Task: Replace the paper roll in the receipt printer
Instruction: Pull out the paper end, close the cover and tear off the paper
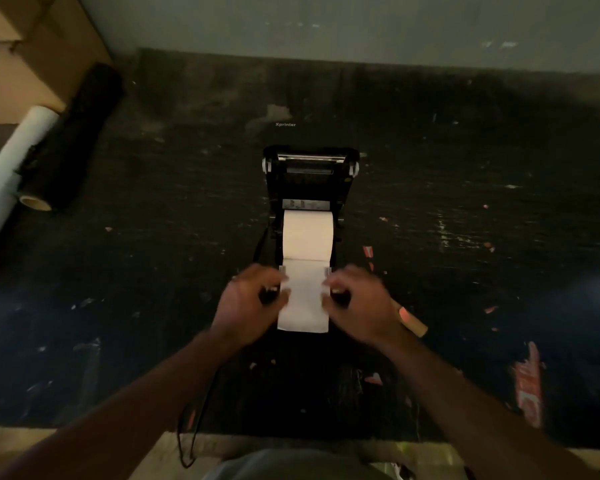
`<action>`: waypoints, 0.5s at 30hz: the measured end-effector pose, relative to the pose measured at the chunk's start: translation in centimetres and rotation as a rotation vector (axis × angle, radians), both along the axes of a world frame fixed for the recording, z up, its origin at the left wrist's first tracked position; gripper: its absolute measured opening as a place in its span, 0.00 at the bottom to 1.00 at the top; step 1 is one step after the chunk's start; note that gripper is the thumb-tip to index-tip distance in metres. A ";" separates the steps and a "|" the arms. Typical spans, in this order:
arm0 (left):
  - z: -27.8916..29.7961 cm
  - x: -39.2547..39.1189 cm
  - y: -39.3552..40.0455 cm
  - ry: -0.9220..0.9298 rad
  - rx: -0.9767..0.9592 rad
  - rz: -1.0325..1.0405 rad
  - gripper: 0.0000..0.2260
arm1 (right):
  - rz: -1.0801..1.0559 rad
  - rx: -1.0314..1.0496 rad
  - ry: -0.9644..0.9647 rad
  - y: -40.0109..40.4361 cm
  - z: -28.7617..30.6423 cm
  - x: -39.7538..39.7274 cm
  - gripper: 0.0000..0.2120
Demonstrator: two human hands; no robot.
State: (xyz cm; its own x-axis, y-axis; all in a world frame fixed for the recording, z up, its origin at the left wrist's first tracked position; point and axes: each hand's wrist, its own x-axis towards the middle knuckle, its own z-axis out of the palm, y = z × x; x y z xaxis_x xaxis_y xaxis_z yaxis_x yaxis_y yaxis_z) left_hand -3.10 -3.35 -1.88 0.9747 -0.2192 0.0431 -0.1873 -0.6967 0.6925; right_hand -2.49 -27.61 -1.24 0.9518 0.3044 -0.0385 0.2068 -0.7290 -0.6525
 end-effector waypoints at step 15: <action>9.7 18.8 -0.8 0.088 0.007 0.305 0.25 | -0.395 0.060 -0.014 0.6 9.3 19.7 0.20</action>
